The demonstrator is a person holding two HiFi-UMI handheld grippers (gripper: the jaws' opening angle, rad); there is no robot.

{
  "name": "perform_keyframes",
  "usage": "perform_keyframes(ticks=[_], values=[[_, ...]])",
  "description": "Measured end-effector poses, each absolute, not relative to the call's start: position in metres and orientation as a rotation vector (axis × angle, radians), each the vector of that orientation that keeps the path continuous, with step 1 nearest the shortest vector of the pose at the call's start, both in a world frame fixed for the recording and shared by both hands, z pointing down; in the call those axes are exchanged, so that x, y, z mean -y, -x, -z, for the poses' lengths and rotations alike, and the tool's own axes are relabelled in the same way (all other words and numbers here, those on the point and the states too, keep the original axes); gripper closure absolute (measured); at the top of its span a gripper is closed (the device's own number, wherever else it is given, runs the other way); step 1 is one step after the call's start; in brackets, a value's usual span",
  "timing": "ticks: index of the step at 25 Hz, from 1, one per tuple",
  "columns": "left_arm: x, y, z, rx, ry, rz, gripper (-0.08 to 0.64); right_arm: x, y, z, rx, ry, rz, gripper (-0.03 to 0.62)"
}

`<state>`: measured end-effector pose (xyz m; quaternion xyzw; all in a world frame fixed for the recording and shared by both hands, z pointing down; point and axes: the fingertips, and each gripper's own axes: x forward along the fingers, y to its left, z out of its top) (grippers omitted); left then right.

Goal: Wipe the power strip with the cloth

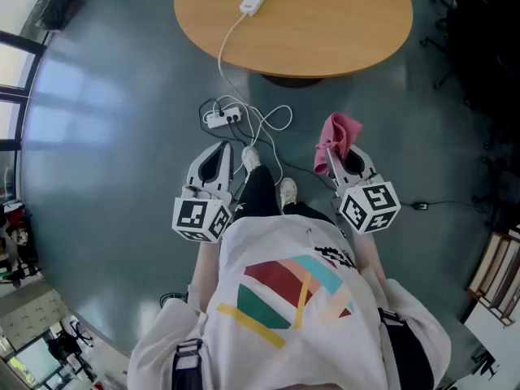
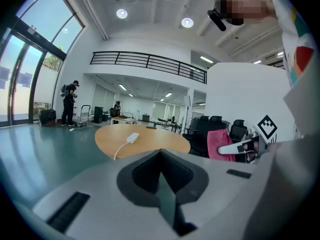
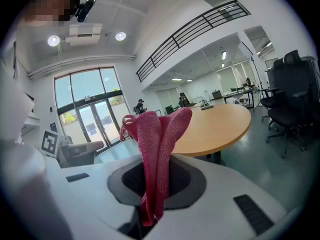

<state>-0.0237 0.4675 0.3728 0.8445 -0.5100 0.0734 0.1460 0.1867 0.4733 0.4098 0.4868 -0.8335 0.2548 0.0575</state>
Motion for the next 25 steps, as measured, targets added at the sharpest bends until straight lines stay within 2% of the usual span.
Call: perform_keyframes(ticks=[10, 16, 25], values=[[-0.394, 0.014, -0.362, 1.363, -2.556, -0.162, 0.518, -0.417, -0.158, -0.417, 2.535, -1.489, -0.778, 0.552], [-0.309, 0.049, -0.371, 1.296, -2.560, -0.083, 0.518, -0.339, -0.126, -0.418, 2.470, -1.522, -0.736, 0.552], [-0.149, 0.121, -0.350, 1.267, -2.606, -0.014, 0.517, -0.206, -0.048, -0.369, 2.468, -1.527, -0.636, 0.554]])
